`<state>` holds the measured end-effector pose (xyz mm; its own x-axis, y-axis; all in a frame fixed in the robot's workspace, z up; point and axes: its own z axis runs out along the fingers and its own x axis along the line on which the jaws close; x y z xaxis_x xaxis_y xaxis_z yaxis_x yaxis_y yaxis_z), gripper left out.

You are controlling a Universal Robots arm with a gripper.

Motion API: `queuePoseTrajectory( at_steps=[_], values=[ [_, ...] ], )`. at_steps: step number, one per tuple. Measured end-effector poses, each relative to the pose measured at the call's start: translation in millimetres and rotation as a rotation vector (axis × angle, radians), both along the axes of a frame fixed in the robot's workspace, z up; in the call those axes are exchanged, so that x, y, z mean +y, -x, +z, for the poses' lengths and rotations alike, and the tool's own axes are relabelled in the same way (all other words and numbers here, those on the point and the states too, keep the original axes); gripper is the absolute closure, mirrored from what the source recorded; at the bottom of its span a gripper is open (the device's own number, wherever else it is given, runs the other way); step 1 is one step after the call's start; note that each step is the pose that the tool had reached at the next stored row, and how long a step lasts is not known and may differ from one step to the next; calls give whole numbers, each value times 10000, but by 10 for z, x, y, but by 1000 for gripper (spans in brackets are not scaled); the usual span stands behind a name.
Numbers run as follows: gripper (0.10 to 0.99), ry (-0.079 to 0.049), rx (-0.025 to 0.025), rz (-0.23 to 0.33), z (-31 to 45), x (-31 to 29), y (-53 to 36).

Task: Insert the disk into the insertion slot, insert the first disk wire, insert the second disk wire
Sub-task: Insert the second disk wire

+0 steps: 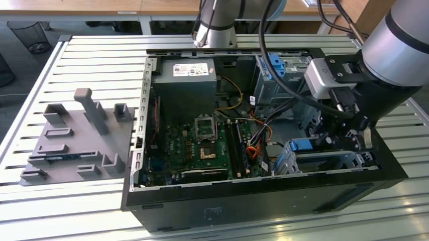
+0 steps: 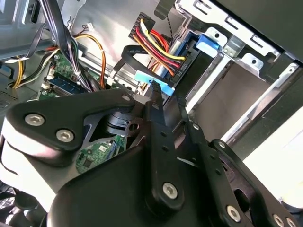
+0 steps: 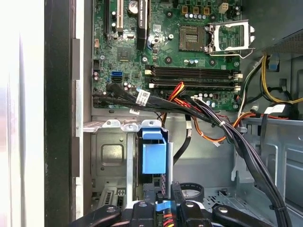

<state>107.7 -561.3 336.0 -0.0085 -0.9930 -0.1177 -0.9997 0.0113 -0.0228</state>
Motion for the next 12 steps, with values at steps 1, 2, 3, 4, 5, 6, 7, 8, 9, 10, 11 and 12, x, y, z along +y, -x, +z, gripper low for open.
queuePoseTrajectory(
  at_steps=[1, 2, 3, 4, 5, 6, 7, 8, 9, 10, 11, 12],
  values=[
    [808, 0, 4, 0, 12, 0, 0],
    [808, 0, 8, 0, 23, 0, 0],
    [808, 1, 15, 0, 33, 0, 0],
    [816, 1, 20, 0, 42, 0, 0],
    [882, 1, 26, 0, 52, 0, 0],
    [882, 1, 31, 0, 59, 0, 0],
    [945, 0, 34, 0, 65, 0, 0],
    [980, 0, 37, 0, 70, 0, 0],
    [980, 0, 38, 0, 76, 0, 0],
    [980, 1, 39, 0, 80, 0, 0],
    [980, 1, 40, 0, 85, 0, 0],
    [980, 2, 41, 0, 91, 0, 0]
  ],
)
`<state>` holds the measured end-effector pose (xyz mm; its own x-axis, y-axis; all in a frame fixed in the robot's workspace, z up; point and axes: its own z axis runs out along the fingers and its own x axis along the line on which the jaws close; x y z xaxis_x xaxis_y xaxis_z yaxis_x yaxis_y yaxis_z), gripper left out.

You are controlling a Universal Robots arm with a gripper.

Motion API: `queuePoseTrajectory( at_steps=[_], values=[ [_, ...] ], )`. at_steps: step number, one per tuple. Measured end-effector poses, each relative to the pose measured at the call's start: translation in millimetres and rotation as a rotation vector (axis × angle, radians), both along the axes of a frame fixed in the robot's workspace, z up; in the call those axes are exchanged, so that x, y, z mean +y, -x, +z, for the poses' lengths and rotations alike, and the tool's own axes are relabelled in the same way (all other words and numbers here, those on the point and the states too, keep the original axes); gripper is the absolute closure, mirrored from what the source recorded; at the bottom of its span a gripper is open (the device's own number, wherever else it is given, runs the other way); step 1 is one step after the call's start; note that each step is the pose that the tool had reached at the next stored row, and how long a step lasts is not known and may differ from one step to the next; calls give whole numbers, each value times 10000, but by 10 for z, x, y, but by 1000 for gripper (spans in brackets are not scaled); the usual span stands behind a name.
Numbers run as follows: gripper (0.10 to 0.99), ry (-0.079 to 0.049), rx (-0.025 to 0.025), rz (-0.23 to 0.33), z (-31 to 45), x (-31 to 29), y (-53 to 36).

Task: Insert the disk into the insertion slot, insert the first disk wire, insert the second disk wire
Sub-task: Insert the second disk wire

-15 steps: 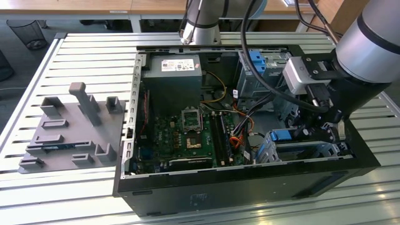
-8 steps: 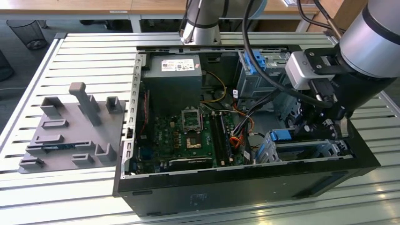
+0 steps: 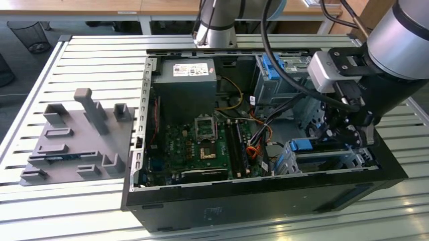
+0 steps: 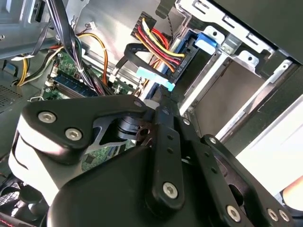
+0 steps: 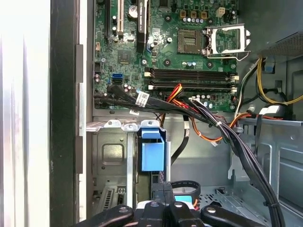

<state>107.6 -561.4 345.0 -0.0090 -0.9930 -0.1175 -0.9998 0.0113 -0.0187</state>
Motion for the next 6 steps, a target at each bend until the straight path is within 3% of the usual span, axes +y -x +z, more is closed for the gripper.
queuePoseTrajectory(
  at_steps=[6],
  values=[
    [980, -4, 5, 0, 33, 0, 0]
  ],
)
